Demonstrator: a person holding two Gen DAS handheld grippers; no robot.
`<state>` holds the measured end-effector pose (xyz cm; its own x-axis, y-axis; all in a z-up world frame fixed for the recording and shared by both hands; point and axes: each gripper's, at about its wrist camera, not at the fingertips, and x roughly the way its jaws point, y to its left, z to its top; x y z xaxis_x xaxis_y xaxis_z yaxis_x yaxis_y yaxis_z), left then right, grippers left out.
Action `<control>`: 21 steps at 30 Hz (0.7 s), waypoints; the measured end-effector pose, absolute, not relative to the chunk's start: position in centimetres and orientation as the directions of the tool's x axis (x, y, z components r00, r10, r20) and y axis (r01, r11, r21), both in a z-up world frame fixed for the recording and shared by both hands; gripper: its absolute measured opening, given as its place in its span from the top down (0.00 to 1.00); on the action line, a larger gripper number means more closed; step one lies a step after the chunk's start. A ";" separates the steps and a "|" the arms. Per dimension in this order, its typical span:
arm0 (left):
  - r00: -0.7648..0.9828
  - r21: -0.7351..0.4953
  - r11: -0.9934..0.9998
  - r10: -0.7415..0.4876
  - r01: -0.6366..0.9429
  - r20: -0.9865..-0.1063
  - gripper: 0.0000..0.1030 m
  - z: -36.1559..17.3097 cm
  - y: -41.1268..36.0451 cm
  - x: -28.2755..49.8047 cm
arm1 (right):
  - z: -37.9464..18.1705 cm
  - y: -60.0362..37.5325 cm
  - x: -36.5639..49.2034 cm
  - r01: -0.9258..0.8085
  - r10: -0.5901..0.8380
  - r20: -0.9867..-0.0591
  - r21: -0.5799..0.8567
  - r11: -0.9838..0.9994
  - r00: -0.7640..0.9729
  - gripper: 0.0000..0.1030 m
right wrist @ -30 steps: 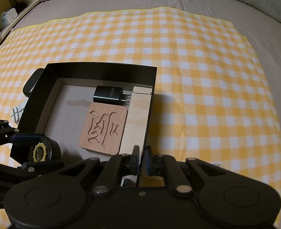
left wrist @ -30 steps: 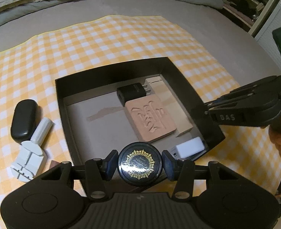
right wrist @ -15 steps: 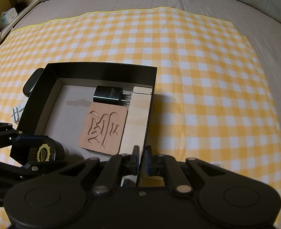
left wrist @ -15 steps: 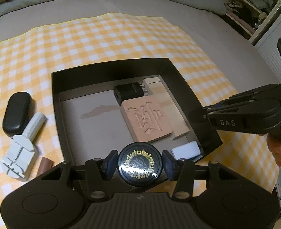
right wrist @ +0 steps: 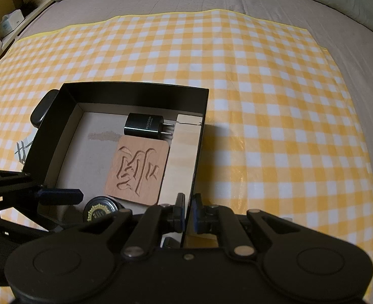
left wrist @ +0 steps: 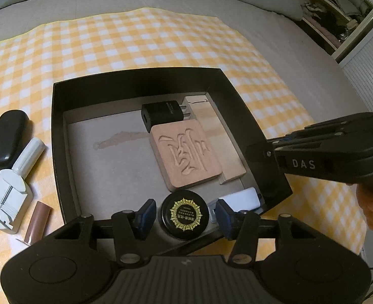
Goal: Organize rigid objects
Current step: 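Carry the tin into the box beside the charger and open the left gripper, then move the left gripper out of the box toward the white-based brown cylinder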
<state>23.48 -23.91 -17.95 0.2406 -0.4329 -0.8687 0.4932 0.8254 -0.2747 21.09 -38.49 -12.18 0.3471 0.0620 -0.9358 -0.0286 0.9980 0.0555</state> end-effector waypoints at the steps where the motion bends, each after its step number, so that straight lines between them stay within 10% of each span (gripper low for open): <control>1: 0.240 -0.275 0.825 -0.433 0.493 -0.869 0.48 -17.9 -23.9 23.5 | -12.2 -38.5 21.1 -0.028 0.061 -0.936 0.055 0.998 0.347 0.94; 8: 0.244 -0.270 0.823 -0.433 0.500 -0.868 0.47 -17.6 -23.8 23.4 | -12.2 -38.6 21.1 -0.029 0.061 -0.936 0.055 0.998 0.346 0.94; 21: 0.343 -0.200 0.814 -0.434 0.545 -0.833 0.04 -13.8 -22.9 21.2 | -12.3 -38.5 21.2 -0.029 0.060 -0.937 0.053 0.998 0.345 0.94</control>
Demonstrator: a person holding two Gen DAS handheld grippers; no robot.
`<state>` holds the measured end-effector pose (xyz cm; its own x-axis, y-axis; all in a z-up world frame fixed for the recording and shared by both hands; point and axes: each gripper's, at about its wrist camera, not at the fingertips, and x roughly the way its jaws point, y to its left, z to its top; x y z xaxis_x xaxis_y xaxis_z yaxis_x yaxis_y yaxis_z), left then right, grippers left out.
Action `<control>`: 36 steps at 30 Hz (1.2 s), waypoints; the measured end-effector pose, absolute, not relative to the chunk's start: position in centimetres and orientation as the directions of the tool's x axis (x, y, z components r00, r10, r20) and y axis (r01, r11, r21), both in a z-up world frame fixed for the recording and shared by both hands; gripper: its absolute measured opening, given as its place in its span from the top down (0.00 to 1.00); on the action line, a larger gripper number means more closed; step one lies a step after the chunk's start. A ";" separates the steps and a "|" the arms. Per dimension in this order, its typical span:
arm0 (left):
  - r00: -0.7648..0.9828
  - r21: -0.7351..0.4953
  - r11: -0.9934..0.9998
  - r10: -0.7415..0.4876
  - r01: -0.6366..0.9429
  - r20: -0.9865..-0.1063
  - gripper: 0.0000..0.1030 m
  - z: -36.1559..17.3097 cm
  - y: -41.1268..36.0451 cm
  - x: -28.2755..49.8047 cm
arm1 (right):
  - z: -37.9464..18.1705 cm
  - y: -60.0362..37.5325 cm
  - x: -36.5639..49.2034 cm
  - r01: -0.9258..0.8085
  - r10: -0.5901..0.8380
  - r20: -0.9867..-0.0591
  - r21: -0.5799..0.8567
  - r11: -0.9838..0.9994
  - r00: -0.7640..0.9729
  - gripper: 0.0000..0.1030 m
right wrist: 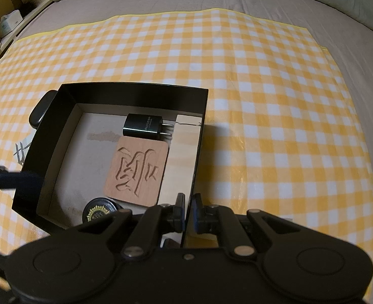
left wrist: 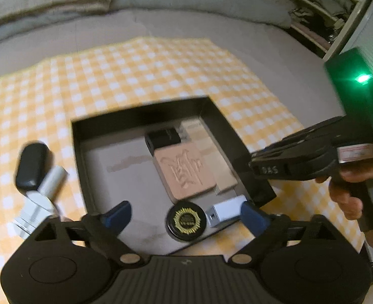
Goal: Organize rigid objects
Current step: 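Move the left gripper out of the box toward the white-based brown cylinder, then close the left gripper on the white base of the brown cylinder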
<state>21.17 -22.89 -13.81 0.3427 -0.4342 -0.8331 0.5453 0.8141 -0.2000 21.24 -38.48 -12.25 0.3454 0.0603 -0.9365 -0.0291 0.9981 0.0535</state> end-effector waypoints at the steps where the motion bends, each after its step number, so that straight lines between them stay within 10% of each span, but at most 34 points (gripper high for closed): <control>1: 0.360 -0.188 0.813 -0.435 0.551 -0.825 0.01 -13.4 -22.7 21.0 | -12.3 -38.5 21.3 -0.030 0.060 -0.937 0.053 0.998 0.345 0.94; 15: 0.571 -0.084 0.898 -0.344 0.432 -0.746 0.00 -9.6 -14.8 24.2 | -12.3 -38.4 21.3 -0.028 0.060 -0.937 0.053 0.998 0.345 0.94; 26: 0.484 -0.025 0.919 -0.230 0.393 -0.844 0.01 -13.2 -9.4 26.7 | -12.3 -38.4 21.3 -0.028 0.060 -0.937 0.054 0.998 0.345 0.93; 31: 0.338 -0.121 0.888 -0.291 0.444 -0.895 0.32 -14.4 -9.0 26.3 | -12.3 -38.6 21.3 -0.027 0.063 -0.937 0.057 0.998 0.344 0.93; 36: 0.265 -0.122 0.872 -0.274 0.475 -0.924 0.38 -16.0 -9.6 25.5 | -12.3 -38.5 21.3 -0.027 0.061 -0.937 0.055 0.998 0.343 0.93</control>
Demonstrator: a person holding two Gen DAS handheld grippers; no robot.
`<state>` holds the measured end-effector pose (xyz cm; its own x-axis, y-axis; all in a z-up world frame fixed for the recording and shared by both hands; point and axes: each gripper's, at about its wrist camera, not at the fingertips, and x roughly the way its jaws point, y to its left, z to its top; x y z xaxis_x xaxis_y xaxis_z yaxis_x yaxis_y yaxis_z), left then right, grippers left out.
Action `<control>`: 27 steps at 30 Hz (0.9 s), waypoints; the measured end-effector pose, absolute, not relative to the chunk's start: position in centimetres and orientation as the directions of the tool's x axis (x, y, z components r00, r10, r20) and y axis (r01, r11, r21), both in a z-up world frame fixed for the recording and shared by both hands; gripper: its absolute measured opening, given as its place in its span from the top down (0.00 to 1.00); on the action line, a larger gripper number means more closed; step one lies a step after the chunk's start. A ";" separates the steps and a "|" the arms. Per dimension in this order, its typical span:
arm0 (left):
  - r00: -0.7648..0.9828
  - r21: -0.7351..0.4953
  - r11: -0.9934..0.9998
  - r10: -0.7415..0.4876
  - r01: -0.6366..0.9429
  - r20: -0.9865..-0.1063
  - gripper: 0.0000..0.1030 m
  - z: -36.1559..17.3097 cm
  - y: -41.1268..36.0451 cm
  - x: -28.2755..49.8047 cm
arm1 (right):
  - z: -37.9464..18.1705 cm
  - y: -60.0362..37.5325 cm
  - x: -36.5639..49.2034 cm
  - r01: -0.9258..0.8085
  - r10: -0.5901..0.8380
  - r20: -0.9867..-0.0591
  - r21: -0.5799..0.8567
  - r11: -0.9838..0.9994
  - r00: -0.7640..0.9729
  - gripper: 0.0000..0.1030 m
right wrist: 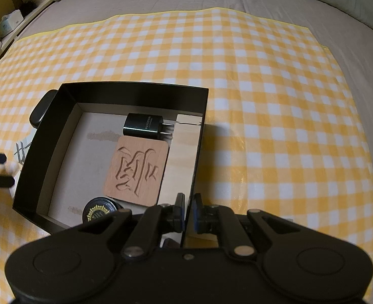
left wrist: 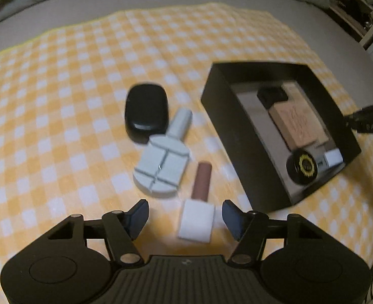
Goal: Organize rigid objects
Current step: 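Close the left gripper on the white base of the brown cylinder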
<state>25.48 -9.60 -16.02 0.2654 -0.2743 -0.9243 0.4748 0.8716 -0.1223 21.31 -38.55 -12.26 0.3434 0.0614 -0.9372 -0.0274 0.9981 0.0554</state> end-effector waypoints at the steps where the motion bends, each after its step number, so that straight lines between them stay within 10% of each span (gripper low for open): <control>1: 0.253 -0.125 0.871 -0.272 0.474 -0.928 0.38 -16.3 -9.6 25.4 | -12.2 -38.6 21.3 -0.028 0.060 -0.937 0.054 0.998 0.343 0.93; 12: 0.230 -0.134 0.881 -0.261 0.453 -0.938 0.45 -18.7 -10.3 26.2 | -12.7 -38.3 21.4 -0.035 0.055 -0.941 0.046 0.998 0.334 0.93; 16: 0.246 -0.087 0.863 -0.237 0.498 -0.940 0.67 -18.7 -11.3 26.0 | -12.9 -38.3 21.5 -0.036 0.054 -0.942 0.044 0.998 0.330 0.93; 27: 0.271 -0.151 0.879 -0.297 0.452 -0.916 0.68 -17.5 -11.4 25.8 | -13.1 -38.2 21.8 -0.032 0.052 -0.944 0.044 0.999 0.325 0.94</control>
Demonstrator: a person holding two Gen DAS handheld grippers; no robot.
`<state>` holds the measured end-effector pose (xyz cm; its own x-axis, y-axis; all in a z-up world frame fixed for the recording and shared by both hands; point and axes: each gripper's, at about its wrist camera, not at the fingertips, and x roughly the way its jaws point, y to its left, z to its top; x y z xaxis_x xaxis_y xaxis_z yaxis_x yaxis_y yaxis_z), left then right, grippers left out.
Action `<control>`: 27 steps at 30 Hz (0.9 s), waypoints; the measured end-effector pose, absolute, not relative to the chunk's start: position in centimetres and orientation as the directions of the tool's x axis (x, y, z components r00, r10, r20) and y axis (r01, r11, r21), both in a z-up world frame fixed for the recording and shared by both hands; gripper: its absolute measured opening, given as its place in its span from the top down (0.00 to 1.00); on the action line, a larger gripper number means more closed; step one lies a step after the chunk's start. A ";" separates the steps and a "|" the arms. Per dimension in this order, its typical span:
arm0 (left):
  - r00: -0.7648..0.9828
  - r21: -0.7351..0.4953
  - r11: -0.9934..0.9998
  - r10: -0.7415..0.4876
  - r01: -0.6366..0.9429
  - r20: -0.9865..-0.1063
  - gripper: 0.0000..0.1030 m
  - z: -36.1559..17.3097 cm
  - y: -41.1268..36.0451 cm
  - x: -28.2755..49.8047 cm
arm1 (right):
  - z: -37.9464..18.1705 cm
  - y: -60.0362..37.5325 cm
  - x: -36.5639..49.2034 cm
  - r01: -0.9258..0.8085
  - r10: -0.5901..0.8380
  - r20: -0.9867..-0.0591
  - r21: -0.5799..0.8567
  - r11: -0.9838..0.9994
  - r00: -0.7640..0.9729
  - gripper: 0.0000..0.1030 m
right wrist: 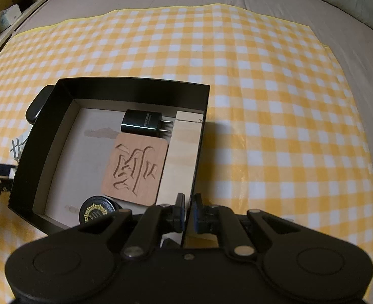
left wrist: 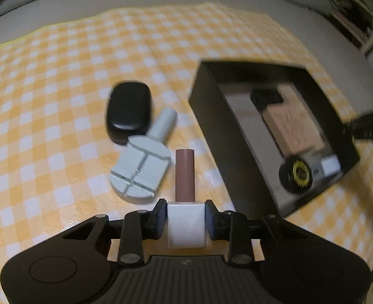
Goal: Organize rigid objects
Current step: 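Close the left gripper on the white base of the brown cylinder, then carry the cylinder into the box beside the tile and open the left gripper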
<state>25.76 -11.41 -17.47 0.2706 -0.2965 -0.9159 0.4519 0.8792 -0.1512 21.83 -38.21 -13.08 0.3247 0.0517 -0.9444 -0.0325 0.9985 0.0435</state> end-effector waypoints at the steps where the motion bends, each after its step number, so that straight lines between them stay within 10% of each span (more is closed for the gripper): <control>1: 0.290 -0.157 0.888 -0.302 0.433 -0.908 0.68 -17.0 -11.2 25.7 | -13.1 -38.2 21.8 -0.033 0.052 -0.944 0.043 0.999 0.325 0.94; 17: 0.411 -0.353 0.867 -0.482 0.352 -0.774 0.69 -10.6 -12.6 25.2 | -13.1 -38.2 21.9 -0.031 0.049 -0.945 0.041 0.999 0.324 0.94; 27: 0.332 -0.299 0.882 -0.423 0.365 -0.843 0.69 -13.9 -20.1 26.6 | -13.0 -38.1 21.9 -0.033 0.050 -0.945 0.041 0.999 0.324 0.94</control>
<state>26.56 -20.10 -13.85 0.3323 -0.4235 -0.8428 0.3653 0.8816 -0.2989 21.89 -38.12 -13.05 0.3237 0.0496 -0.9448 -0.0327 0.9986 0.0413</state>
